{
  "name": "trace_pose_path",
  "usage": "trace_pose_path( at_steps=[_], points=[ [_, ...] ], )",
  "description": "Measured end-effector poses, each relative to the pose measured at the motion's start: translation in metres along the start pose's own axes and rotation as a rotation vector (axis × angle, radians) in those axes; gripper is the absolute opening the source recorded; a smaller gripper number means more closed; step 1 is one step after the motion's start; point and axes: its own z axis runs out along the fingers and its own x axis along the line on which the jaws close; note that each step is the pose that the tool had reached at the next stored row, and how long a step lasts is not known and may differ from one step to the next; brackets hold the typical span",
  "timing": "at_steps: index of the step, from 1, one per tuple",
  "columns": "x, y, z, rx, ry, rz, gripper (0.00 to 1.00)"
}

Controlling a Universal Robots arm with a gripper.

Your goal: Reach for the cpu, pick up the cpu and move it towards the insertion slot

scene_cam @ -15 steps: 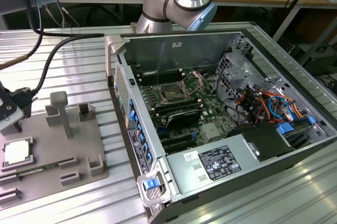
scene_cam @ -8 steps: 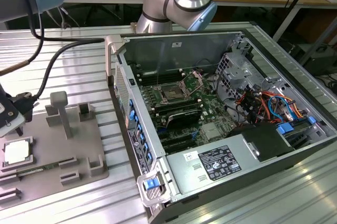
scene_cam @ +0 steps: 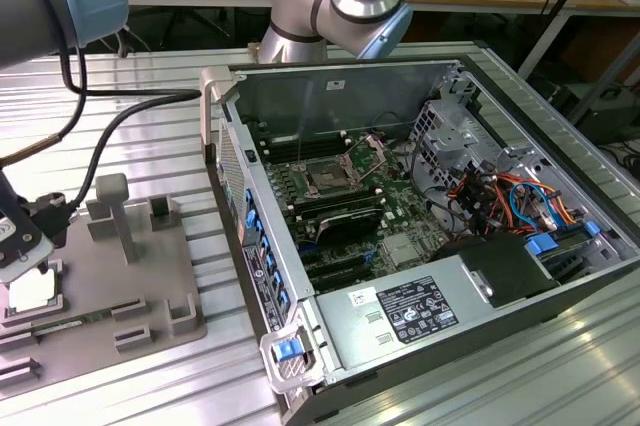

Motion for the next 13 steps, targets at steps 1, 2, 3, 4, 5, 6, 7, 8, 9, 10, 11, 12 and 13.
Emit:
trace_pose_path(
  at_steps=[1,2,3,4,5,6,7,8,9,10,11,12,13],
  points=[
    [-0.0003,-0.0002,0.0014,0.0007,0.0000,0.000,0.60],
    [-0.0008,-0.0004,0.0027,0.0017,0.0002,0.001,0.60],
    [-0.0012,-0.0005,0.0040,0.0030,0.0003,0.001,0.60],
    [-0.0018,-0.0007,0.0053,0.0037,0.0002,0.001,0.60],
    [-0.0030,-0.0009,0.0076,0.0043,0.0001,0.001,0.60],
    [-0.0037,-0.0010,0.0090,0.0049,0.0002,0.001,0.60],
    [-0.0051,-0.0012,0.0115,0.0062,0.0004,0.002,0.60],
    [-0.0060,-0.0013,0.0137,0.0071,0.0005,0.003,0.60],
    [-0.0062,-0.0014,0.0150,0.0074,0.0005,0.003,0.60],
    [-0.0063,-0.0014,0.0166,0.0079,0.0004,0.004,0.61],
    [-0.0064,-0.0015,0.0175,0.0085,0.0003,0.004,0.68],
    [-0.0065,-0.0016,0.0191,0.0086,0.0003,0.004,0.68],
    [-0.0065,-0.0016,0.0207,0.0086,0.0003,0.004,0.68]
  ],
)
